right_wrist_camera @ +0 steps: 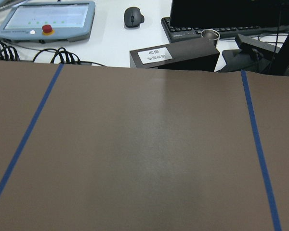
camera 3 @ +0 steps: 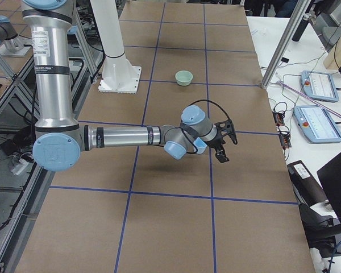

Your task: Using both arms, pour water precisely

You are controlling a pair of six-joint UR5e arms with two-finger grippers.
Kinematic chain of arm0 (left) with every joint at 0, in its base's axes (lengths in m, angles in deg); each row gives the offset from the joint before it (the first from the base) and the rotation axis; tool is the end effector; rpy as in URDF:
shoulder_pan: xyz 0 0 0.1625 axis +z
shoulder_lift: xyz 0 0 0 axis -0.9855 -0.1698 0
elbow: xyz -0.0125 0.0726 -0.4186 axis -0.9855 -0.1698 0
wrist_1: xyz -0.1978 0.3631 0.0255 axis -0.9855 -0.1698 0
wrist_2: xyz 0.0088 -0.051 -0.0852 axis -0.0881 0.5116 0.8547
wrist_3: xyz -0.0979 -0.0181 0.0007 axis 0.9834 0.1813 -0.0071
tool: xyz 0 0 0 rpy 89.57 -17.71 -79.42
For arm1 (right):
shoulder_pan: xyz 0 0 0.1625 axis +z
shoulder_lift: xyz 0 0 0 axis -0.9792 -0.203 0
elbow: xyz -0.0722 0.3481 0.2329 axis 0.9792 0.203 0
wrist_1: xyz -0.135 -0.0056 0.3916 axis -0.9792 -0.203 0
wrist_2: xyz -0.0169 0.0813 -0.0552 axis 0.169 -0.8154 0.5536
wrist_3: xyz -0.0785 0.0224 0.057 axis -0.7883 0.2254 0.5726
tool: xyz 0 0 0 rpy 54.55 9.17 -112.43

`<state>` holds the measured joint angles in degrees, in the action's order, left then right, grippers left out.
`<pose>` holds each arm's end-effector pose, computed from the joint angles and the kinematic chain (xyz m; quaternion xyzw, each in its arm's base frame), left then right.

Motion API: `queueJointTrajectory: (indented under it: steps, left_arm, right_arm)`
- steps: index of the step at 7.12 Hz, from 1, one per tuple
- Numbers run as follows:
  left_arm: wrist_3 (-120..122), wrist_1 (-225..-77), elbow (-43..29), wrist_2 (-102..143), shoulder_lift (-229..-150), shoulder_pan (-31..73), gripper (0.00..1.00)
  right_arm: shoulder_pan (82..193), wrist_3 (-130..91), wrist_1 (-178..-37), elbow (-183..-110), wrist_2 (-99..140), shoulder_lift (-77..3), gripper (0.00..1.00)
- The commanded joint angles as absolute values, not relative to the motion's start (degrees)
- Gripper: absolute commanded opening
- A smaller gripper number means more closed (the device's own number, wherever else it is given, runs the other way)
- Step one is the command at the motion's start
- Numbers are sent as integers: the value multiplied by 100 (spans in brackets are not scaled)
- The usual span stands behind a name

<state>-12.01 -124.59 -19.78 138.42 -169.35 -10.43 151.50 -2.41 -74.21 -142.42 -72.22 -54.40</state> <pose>-0.0634 -0.4882 0.5422 0.0953 0.4147 0.0277 0.9045 -0.0704 -0.5462 0.5661 0.2673 -0.3516 0.0445 0.8961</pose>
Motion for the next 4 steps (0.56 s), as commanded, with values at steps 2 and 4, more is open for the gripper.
queueJointTrajectory:
  steps: [2, 4]
  left_arm:
    - [-342, -12465, -1996, 13808, -17659, -321, 100]
    - [-188, -12465, -1988, 13755, -18090, 172, 100]
  right_arm:
    - [16168, -3176, -9759, -14250, -8497, -5211, 100]
    - [16476, -3779, -10666, -14268, -9108, -5342, 100]
